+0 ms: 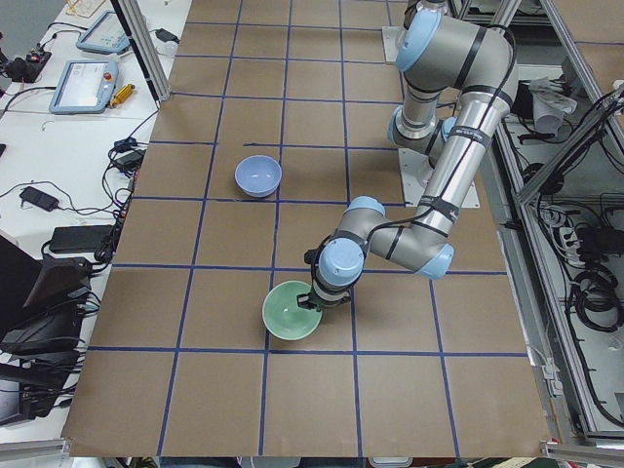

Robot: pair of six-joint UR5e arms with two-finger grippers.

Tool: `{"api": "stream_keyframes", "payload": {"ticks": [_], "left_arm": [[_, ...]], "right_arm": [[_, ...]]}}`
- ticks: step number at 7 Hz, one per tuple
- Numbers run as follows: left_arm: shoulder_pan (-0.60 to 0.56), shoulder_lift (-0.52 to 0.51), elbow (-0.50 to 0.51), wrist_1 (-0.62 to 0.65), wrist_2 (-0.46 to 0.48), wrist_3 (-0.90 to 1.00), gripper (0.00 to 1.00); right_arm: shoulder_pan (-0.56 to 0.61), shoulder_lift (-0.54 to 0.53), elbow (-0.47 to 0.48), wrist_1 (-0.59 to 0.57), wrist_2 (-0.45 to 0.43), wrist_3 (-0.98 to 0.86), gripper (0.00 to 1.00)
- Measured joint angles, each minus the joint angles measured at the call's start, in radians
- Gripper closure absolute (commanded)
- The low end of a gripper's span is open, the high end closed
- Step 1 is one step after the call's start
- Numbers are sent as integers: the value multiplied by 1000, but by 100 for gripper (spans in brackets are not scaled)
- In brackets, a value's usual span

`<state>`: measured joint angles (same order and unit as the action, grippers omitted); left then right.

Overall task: Stack green bowl on blue bowl
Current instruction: 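Lift the green bowl with the left gripper toward the blue bowl, then lower the green bowl into the blue bowl with the left gripper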

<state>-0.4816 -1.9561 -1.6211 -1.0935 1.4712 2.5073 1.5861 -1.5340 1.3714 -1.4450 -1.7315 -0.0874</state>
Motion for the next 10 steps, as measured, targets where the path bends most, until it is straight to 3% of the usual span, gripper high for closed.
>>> {"api": "stream_keyframes", "payload": {"ticks": [2, 6, 10], "left_arm": [[-78, 68, 1, -42, -39, -75, 100], [-339, 191, -6, -138, -42, -329, 100], [-650, 265, -119, -142, 1, -641, 100]], "right_arm": [[0, 0, 0, 0, 0, 0, 0], [0, 0, 0, 0, 0, 0, 0], [0, 0, 0, 0, 1, 0, 0]]}}
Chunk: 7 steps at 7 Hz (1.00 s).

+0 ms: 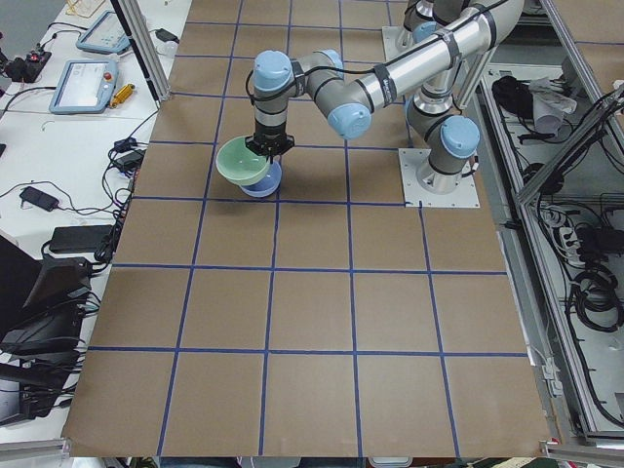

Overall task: Stack green bowl on blue bowl
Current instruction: 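Lower the green bowl into the blue bowl with the left gripper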

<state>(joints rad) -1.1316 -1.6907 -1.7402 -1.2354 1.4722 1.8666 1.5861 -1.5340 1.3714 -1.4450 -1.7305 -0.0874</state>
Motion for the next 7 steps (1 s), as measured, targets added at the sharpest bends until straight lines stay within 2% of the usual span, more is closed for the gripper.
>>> {"api": "stream_keyframes", "payload": {"ticks": [2, 3, 5, 7], "left_arm": [[-81, -1, -48, 47, 2, -36, 100], [-97, -5, -84, 113, 3, -38, 100], [-100, -8, -157, 255, 6, -29, 100], [-79, -17, -181, 291, 6, -11, 100]], "right_arm": [[0, 0, 0, 0, -1, 0, 0], [0, 0, 0, 0, 0, 0, 0], [0, 0, 0, 0, -1, 0, 0], [0, 0, 0, 0, -1, 0, 0]]}}
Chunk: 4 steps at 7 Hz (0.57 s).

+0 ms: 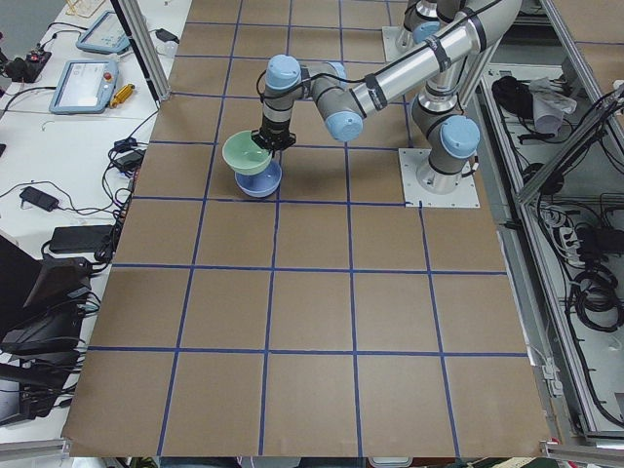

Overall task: Stack green bowl on blue bowl
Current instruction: 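Lower the green bowl into the blue bowl with the left gripper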

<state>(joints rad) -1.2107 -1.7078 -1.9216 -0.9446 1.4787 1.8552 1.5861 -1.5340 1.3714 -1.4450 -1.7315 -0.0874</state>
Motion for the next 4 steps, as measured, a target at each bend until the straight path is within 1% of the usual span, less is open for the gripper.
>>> {"api": "stream_keyframes", "payload": {"ticks": [3, 4], "left_arm": [[12, -22, -24, 5, 0, 10, 100], [12, -28, -27, 6, 0, 11, 72]], "right_arm": [[0, 0, 0, 0, 0, 0, 0], [0, 0, 0, 0, 0, 0, 0]]}}
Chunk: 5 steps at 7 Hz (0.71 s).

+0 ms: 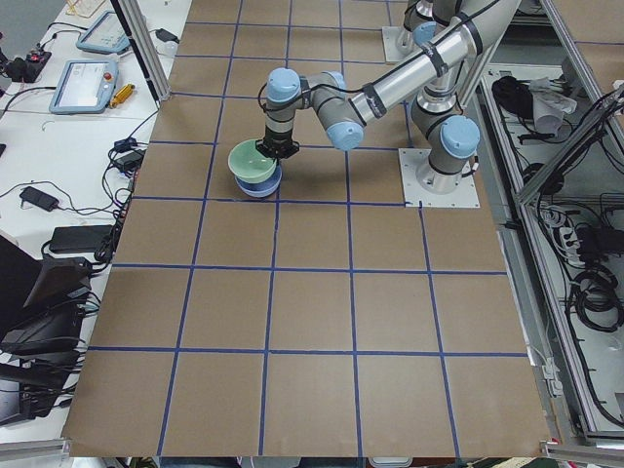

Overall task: Stack green bowl on blue bowl
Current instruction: 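Lower the green bowl into the blue bowl with the left gripper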

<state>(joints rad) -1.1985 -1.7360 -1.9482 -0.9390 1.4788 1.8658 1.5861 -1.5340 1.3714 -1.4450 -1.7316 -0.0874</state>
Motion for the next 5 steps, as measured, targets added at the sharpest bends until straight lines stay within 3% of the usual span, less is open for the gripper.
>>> {"api": "stream_keyframes", "payload": {"ticks": [1, 2, 5], "left_arm": [[0, -6, -1, 2, 0, 0, 23], [0, -15, -2, 14, -1, 0, 0], [-3, -26, 3, 44, 0, -17, 0]], "right_arm": [[0, 0, 0, 0, 1, 0, 0], [0, 0, 0, 0, 1, 0, 0], [0, 0, 0, 0, 1, 0, 0]]}}
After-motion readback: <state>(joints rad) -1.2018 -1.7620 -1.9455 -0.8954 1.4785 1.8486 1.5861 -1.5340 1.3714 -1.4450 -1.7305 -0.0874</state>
